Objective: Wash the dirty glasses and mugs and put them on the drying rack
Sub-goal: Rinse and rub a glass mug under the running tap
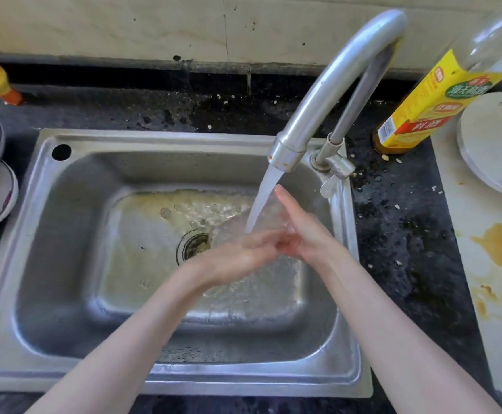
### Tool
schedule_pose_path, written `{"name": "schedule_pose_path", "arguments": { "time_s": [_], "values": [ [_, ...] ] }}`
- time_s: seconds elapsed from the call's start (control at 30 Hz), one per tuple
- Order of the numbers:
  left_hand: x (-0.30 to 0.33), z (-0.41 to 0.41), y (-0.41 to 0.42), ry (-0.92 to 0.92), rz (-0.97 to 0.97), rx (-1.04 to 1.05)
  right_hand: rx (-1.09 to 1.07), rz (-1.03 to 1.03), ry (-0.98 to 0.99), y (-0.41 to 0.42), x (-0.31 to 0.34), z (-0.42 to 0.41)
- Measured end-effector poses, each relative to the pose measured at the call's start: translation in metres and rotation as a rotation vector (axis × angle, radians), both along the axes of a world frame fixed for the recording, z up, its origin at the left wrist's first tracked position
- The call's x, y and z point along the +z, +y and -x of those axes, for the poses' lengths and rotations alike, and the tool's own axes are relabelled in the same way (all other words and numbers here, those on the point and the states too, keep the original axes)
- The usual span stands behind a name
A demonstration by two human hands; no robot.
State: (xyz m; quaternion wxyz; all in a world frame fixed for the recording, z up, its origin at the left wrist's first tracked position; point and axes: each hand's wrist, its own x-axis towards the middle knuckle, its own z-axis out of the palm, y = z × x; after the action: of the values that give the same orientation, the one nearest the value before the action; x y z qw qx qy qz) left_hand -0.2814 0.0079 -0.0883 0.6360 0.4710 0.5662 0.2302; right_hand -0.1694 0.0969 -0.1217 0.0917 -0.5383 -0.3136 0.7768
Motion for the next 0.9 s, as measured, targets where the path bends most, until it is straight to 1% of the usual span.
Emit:
{"name": "schedule_pose_path", "arguments": {
  "time_s": [0.03, 0.07, 0.1, 0.2, 0.23, 0.27, 0.33, 0.37, 0.4, 0.43, 0.47, 0.5, 0.53, 0.57, 0.63, 0.67, 0.7, 0.73, 0.77, 0.83, 0.87, 0.9],
  "values": [
    [-0.001, -0.004, -0.002, 0.126, -0.024, -0.069, 0.043, -0.031, -0.065, 0.003, 0.001, -0.001],
    [-0.001, -0.006, -0.004, 0.133, -0.031, -0.062, 0.088, -0.051, -0.097, 0.004, 0.002, -0.002],
    [-0.003, -0.003, -0.006, 0.038, -0.006, 0.020, 0.134, -0.057, -0.106, 0.004, 0.001, -0.004],
    [-0.007, 0.011, -0.011, -0.315, 0.113, 0.400, 0.260, -0.106, -0.131, -0.003, -0.006, -0.012],
    [-0.010, 0.015, -0.014, -0.443, 0.158, 0.495, 0.289, -0.127, -0.107, -0.005, -0.009, -0.014],
    [-0.012, 0.018, -0.017, -0.584, 0.209, 0.574, 0.282, -0.132, -0.026, -0.007, -0.010, -0.015],
    [-0.011, 0.018, -0.020, -0.832, 0.275, 0.656, 0.172, -0.044, 0.196, -0.013, -0.011, -0.014],
    [-0.009, 0.017, -0.020, -0.932, 0.286, 0.656, 0.105, -0.002, 0.289, -0.015, -0.014, -0.015],
    [-0.008, 0.017, -0.019, -0.998, 0.288, 0.636, 0.076, 0.012, 0.336, -0.017, -0.015, -0.015],
    [-0.004, 0.017, -0.018, -1.023, 0.279, 0.579, 0.070, 0.007, 0.353, -0.019, -0.016, -0.016],
    [-0.006, 0.017, -0.016, -0.992, 0.285, 0.504, 0.082, 0.003, 0.348, -0.019, -0.017, -0.017],
    [-0.007, 0.017, -0.014, -0.894, 0.300, 0.425, 0.098, 0.014, 0.332, -0.019, -0.017, -0.017],
    [-0.004, 0.016, -0.010, -0.728, 0.279, 0.326, 0.120, 0.029, 0.309, -0.019, -0.015, -0.016],
    [0.000, 0.013, -0.009, -0.506, 0.219, 0.188, 0.125, 0.041, 0.284, -0.018, -0.014, -0.015],
    [0.008, 0.003, -0.009, 0.000, 0.068, -0.186, 0.159, 0.084, 0.218, -0.013, -0.012, -0.014],
    [0.010, -0.001, -0.012, 0.286, -0.042, -0.335, 0.188, 0.091, 0.179, -0.010, -0.007, -0.013],
    [0.011, -0.005, -0.015, 0.501, -0.152, -0.431, 0.231, 0.101, 0.143, -0.008, -0.003, -0.012],
    [0.013, -0.008, -0.019, 0.580, -0.209, -0.459, 0.270, 0.121, 0.110, -0.005, -0.003, -0.011],
    [0.016, -0.010, -0.023, 0.570, -0.212, -0.461, 0.295, 0.139, 0.087, -0.004, -0.003, -0.011],
    [0.018, -0.005, -0.024, 0.444, -0.157, -0.440, 0.270, 0.157, 0.110, -0.005, -0.006, -0.012],
    [0.017, -0.003, -0.018, 0.363, -0.084, -0.397, 0.238, 0.175, 0.139, -0.005, -0.008, -0.012],
    [0.015, 0.000, -0.014, 0.255, -0.013, -0.311, 0.192, 0.190, 0.163, -0.006, -0.007, -0.014]
  ]
}}
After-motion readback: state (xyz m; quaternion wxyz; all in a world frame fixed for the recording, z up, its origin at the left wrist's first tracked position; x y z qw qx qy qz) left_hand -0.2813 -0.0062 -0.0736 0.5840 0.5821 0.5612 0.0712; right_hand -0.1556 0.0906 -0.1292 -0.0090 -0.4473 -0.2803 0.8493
